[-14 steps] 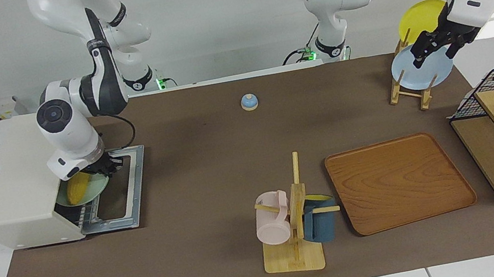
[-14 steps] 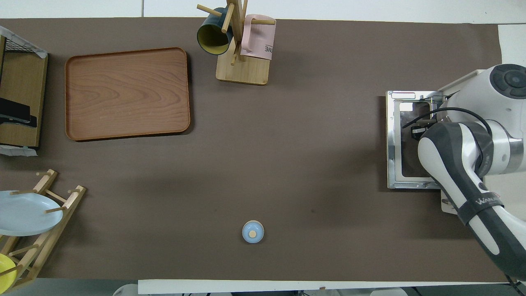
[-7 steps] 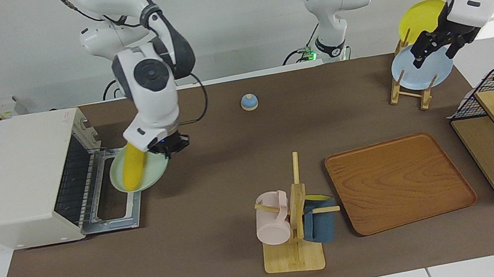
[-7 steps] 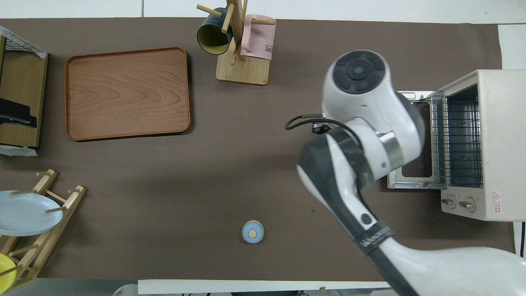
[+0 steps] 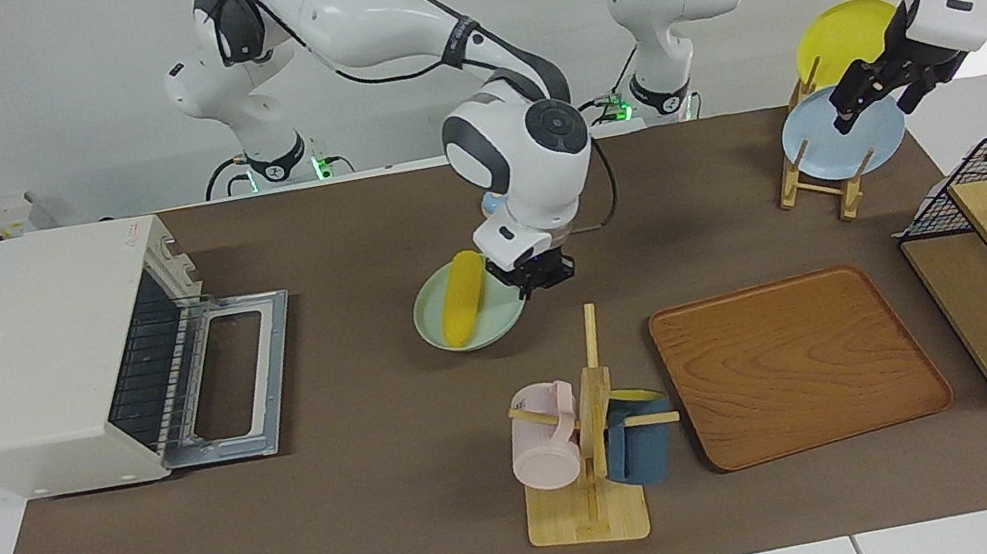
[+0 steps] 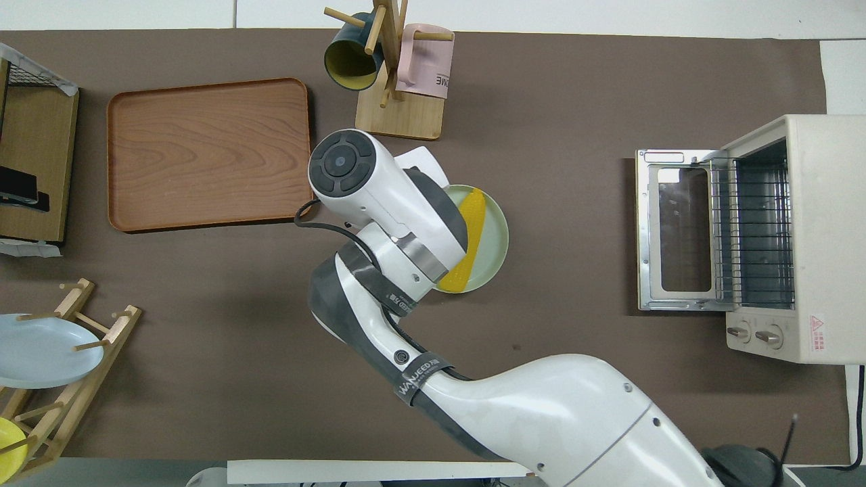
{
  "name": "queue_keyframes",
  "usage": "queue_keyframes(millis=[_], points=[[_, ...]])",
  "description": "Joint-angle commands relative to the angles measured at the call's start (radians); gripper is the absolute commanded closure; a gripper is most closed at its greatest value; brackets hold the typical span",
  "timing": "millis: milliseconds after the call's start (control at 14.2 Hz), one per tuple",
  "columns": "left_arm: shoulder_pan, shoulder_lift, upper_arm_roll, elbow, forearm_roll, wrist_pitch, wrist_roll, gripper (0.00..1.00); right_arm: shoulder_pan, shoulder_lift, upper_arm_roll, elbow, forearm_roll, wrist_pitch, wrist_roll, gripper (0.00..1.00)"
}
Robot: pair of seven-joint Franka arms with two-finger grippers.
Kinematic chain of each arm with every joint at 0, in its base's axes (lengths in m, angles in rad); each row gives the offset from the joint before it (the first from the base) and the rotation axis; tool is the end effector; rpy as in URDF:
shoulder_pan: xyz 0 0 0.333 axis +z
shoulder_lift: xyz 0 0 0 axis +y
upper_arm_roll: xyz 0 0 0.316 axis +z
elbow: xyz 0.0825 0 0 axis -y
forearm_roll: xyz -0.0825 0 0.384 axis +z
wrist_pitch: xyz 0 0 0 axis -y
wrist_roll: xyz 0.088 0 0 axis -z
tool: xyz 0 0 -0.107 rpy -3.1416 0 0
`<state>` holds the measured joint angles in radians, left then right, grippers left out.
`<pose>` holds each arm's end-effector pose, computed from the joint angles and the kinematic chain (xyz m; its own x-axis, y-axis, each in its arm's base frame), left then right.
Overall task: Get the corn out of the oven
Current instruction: 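Pull the plate out with the right gripper and set it on the table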
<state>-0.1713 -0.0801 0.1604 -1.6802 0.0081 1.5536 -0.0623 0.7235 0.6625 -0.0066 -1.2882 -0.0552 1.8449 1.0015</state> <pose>0.5264 -0.0015 0.6143 0.9976 0.0504 -0.0477 0.0506 -0.9987 0.0017 0.5471 0.4725 0.3501 0.9647 -0.2631 -0.0106 -0.2601 -0.9582 0.1191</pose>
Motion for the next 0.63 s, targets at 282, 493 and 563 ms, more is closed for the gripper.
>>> queue_keyframes(millis=[282, 493, 563], points=[[0.019, -0.047, -0.006, -0.096, 0.009, 0.08, 0.009, 0.0, -0.022, 0.006, 0.008, 0.012, 0.101, 0.118, 0.097, 0.6], [0.007, -0.079, -0.009, -0.209, 0.009, 0.201, 0.007, 0.0, -0.169, -0.104, 0.004, 0.014, 0.107, 0.034, -0.097, 0.46], [-0.003, -0.07, -0.018, -0.261, 0.006, 0.286, -0.01, 0.0, -0.215, -0.147, 0.002, -0.028, 0.103, -0.002, -0.194, 0.46]])
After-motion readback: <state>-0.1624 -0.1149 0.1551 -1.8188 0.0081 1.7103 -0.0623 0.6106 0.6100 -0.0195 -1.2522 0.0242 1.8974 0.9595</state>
